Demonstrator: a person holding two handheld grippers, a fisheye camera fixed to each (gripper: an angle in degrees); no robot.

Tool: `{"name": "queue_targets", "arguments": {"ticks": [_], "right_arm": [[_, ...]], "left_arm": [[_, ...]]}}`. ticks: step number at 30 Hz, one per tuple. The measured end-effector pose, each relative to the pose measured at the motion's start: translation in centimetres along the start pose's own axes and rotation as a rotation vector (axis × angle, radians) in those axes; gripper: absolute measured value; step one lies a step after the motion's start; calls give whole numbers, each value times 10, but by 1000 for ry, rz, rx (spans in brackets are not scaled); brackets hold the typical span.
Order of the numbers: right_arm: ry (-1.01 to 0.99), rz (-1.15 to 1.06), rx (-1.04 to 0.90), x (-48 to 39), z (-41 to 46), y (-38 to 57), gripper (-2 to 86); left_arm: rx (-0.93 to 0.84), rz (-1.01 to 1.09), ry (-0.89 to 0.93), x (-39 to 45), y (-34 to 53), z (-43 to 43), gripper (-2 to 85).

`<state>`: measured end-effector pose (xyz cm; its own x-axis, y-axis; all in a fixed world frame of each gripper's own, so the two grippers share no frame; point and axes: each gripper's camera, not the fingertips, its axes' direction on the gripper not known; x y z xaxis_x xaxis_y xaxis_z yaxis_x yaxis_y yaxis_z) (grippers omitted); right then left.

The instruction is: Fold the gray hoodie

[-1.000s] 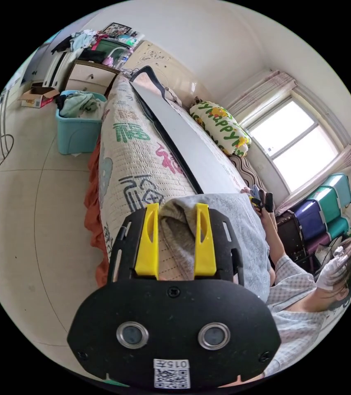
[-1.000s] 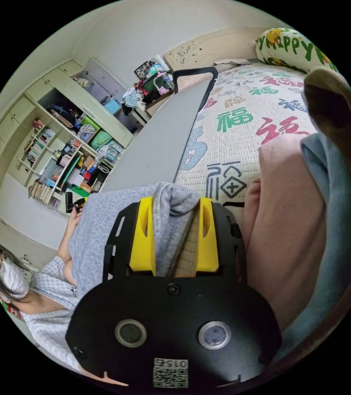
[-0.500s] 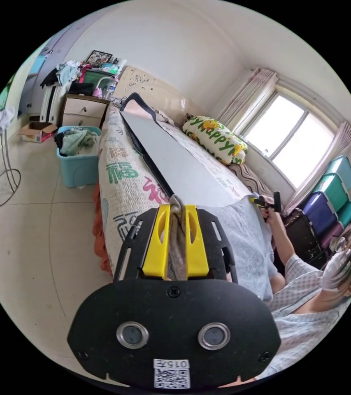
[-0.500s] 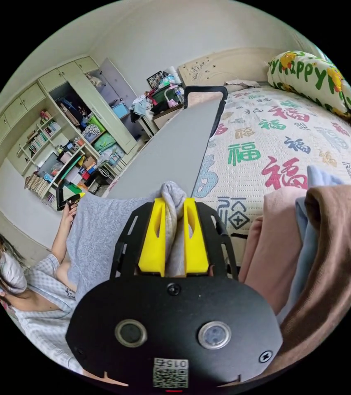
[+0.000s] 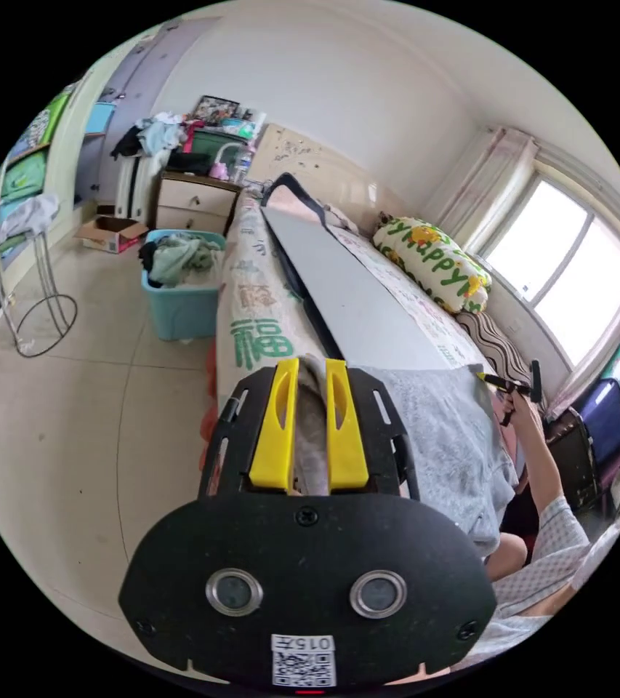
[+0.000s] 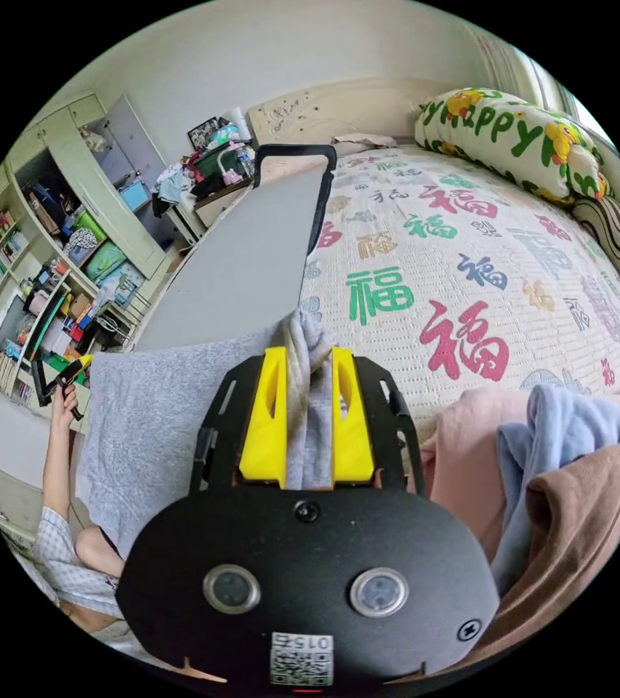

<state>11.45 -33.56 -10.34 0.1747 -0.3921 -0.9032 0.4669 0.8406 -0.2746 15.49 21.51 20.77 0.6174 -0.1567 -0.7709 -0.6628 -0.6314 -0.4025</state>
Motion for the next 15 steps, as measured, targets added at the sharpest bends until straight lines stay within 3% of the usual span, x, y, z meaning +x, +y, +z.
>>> {"name": "queue_targets", "arguments": {"ticks": [2, 6, 11, 15], "right_arm": [[30, -28, 22, -8, -6, 10, 68], [-8, -164, 68, -48, -40, 26, 75], [-258, -556, 101, -207, -91, 56, 88], [-381, -792, 45, -333, -85, 92, 105]], "left_arm": [[82, 9, -18, -7, 8, -36, 63], [57, 19, 28, -6, -10, -86, 65], [-19, -15, 65, 20, -58, -113, 96], [80, -174, 104, 8, -64, -119, 113]]}}
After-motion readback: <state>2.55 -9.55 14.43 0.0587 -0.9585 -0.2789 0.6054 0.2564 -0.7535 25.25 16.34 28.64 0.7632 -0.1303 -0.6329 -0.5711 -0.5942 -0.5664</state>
